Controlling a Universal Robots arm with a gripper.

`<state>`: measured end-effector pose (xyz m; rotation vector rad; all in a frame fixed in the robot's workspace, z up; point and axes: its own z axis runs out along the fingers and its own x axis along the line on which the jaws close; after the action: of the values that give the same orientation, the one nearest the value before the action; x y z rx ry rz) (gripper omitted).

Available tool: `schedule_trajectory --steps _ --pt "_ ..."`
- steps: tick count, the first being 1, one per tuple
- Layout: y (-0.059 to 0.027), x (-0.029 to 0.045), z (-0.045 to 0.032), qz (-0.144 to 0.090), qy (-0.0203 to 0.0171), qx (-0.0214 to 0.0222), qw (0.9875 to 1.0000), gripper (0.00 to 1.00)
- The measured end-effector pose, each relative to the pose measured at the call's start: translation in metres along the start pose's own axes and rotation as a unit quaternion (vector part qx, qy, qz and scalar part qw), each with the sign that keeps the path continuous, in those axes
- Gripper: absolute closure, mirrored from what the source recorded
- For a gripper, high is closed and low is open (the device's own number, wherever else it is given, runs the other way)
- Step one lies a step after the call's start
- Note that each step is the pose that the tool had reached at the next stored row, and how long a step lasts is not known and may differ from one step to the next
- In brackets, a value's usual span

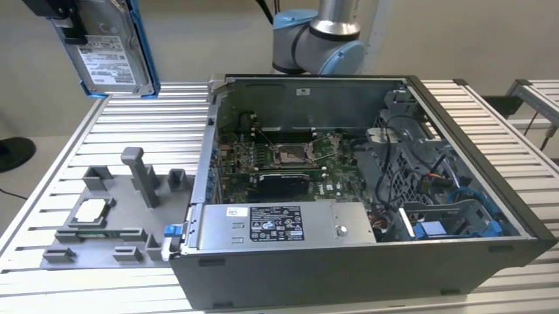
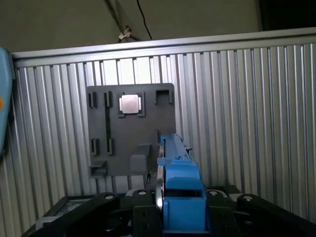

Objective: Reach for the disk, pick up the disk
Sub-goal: 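Pick up the disk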

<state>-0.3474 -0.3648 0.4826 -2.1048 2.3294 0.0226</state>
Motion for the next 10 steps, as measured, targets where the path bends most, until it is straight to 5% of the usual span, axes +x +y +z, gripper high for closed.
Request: schedule_trajectory --steps 10 --pt "-0.0361 -0.0037 -0.0002 0.000 0.0000 0.0001 1.0000 1.00"
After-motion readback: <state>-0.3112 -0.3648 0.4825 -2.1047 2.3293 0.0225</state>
